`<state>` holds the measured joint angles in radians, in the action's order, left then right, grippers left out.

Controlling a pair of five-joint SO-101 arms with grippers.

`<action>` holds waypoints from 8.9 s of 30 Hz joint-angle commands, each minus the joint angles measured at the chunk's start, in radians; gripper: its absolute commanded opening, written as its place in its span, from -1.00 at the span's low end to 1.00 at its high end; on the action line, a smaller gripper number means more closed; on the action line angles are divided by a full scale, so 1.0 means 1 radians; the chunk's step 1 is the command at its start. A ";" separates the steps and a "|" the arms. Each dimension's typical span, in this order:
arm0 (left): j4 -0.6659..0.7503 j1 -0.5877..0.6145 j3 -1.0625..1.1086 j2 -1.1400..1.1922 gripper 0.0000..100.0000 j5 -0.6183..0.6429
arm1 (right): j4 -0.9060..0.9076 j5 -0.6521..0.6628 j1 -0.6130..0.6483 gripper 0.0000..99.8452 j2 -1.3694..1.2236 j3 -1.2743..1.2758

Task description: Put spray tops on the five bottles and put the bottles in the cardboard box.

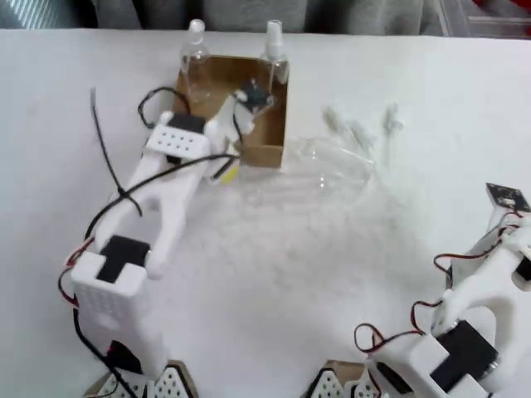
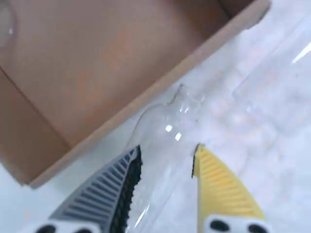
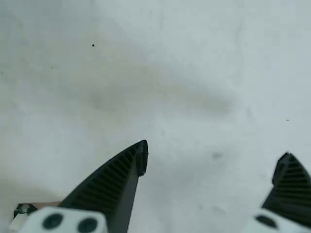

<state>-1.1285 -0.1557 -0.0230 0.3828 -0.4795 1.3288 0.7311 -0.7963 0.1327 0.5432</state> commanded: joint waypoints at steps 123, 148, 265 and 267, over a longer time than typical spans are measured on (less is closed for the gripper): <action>-0.038 -0.058 0.443 -0.315 -0.37 -0.060 | -0.012 0.018 0.027 -0.27 0.031 0.031; 0.035 -0.193 0.410 -0.232 -0.37 -0.071 | -0.008 0.018 0.019 -0.27 0.031 0.031; -0.100 0.096 0.419 -0.277 -0.28 0.345 | -0.005 0.015 0.065 -0.27 0.042 0.063; -0.097 0.093 0.425 -0.277 -0.28 0.348 | -0.005 0.017 0.065 -0.27 0.042 0.063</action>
<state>-1.2206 -0.0683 0.4480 0.1112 -0.1435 1.3272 0.7403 -0.7304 0.1327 0.6168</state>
